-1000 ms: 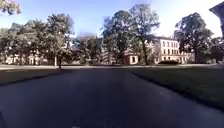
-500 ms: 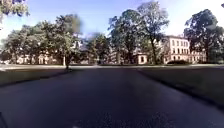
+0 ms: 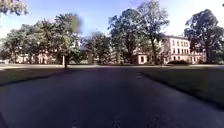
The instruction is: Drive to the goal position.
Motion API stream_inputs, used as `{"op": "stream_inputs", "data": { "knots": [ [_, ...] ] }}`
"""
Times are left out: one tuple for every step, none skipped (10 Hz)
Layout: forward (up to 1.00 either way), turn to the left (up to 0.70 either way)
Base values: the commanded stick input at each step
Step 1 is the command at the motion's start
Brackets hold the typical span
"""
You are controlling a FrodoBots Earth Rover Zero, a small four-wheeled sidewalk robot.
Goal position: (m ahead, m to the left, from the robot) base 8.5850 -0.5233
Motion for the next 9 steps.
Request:
{"op": "stream_inputs", "data": {
  "knots": [
    [0.50, 0.00],
    [0.50, 0.00],
    [0.50, 0.00],
    [0.50, 0.00],
    [0.50, 0.00],
    [0.50, 0.00],
    [0.50, 0.00],
    [0.50, 0.00],
    [0.50, 0.00]
  ]
}}
